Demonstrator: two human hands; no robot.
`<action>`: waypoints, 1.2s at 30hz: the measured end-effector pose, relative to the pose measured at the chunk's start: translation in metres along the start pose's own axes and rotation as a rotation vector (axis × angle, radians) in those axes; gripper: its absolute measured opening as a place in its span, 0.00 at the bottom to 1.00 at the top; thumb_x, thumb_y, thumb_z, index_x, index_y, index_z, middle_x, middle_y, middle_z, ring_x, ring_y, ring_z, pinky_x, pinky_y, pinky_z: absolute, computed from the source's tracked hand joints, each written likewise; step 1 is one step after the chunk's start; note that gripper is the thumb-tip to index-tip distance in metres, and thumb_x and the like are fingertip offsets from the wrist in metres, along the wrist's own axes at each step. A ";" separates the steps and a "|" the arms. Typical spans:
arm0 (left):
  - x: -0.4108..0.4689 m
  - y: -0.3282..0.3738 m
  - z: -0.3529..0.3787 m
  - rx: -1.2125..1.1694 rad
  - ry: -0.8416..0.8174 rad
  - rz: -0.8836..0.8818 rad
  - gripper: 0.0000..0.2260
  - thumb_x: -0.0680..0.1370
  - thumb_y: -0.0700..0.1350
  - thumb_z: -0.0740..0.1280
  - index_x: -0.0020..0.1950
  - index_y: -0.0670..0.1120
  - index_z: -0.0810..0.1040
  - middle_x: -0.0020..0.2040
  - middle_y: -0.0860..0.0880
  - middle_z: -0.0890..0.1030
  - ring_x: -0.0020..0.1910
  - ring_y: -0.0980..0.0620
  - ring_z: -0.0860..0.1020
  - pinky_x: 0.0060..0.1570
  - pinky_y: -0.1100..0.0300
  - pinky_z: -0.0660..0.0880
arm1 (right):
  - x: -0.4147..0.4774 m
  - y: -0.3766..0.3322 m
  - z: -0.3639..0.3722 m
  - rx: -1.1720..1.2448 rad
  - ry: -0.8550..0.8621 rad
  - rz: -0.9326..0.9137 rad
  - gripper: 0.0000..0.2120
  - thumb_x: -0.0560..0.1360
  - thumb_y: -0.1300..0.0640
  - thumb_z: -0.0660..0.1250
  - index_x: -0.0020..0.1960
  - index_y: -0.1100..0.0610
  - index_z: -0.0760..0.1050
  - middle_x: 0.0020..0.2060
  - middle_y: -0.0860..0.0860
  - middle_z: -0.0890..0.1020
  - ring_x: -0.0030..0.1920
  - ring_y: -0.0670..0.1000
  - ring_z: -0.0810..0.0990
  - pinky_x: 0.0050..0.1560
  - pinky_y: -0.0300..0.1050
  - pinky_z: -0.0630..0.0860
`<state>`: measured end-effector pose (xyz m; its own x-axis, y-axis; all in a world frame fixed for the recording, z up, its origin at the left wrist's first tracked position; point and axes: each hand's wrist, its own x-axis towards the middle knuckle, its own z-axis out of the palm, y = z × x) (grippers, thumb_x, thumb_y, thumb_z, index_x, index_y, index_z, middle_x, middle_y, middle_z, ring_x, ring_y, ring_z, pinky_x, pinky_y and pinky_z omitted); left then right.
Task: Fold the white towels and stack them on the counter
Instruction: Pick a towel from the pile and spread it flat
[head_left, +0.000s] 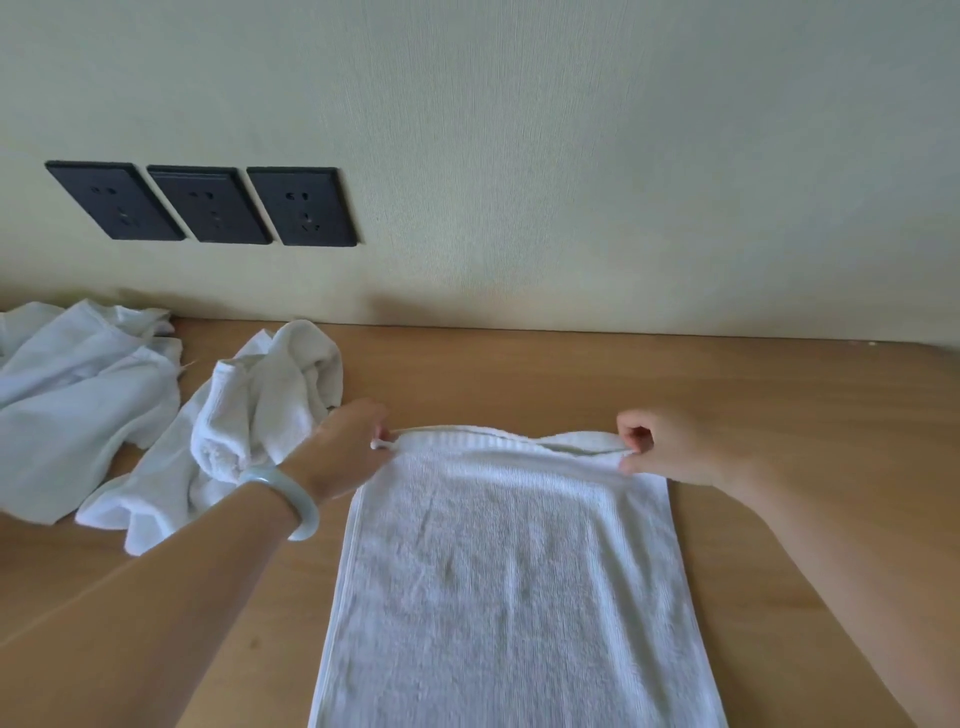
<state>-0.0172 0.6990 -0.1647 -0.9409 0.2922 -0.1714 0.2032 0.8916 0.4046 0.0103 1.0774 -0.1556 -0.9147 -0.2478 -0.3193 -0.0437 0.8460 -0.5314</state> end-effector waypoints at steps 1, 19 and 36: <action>-0.001 -0.001 -0.001 -0.010 0.010 0.018 0.12 0.76 0.42 0.70 0.37 0.50 0.70 0.42 0.50 0.75 0.39 0.53 0.73 0.37 0.67 0.65 | -0.002 -0.001 -0.001 0.014 0.023 0.006 0.17 0.67 0.63 0.75 0.33 0.52 0.66 0.26 0.42 0.70 0.29 0.42 0.65 0.33 0.37 0.61; -0.019 -0.001 -0.009 0.020 0.011 0.042 0.07 0.79 0.48 0.68 0.41 0.52 0.74 0.34 0.61 0.73 0.35 0.63 0.72 0.33 0.69 0.63 | -0.028 0.013 0.004 0.167 0.199 0.103 0.08 0.69 0.59 0.76 0.41 0.52 0.78 0.36 0.51 0.79 0.35 0.47 0.73 0.36 0.36 0.67; -0.109 0.055 -0.144 -0.194 0.310 0.082 0.08 0.73 0.49 0.73 0.36 0.50 0.79 0.28 0.56 0.75 0.30 0.59 0.73 0.33 0.67 0.67 | -0.143 -0.077 -0.095 0.282 0.603 -0.139 0.11 0.69 0.58 0.76 0.34 0.48 0.76 0.31 0.46 0.79 0.32 0.43 0.73 0.33 0.33 0.66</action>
<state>0.0574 0.6670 0.0053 -0.9669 0.2149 0.1373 0.2545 0.7786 0.5735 0.1062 1.0928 0.0052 -0.9759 0.0306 0.2161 -0.1449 0.6495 -0.7464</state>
